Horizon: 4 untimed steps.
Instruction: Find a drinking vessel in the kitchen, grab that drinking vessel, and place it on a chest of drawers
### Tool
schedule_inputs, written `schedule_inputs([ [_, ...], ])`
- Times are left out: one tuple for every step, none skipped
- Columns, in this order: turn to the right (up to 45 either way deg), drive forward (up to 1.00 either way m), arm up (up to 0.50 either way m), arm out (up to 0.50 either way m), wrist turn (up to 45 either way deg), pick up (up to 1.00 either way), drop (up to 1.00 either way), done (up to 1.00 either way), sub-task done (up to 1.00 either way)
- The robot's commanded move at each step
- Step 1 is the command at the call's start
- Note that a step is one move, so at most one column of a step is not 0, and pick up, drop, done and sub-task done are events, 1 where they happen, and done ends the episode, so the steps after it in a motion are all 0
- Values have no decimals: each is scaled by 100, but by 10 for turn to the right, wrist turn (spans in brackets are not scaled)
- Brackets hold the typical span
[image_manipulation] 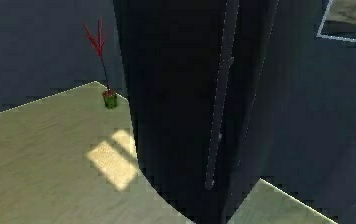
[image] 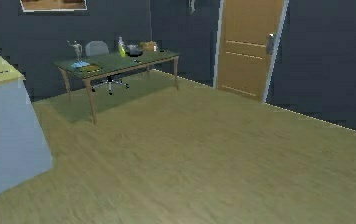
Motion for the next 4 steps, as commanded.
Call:
schedule_inputs([
  [-270,0,0,0,0,0,0,0,0],
  [0,100,0,0,0,0,0,0,0],
  [-30,0,0,0,0,0,0,0,0],
  [0,100,0,0,0,0,0,0,0],
])
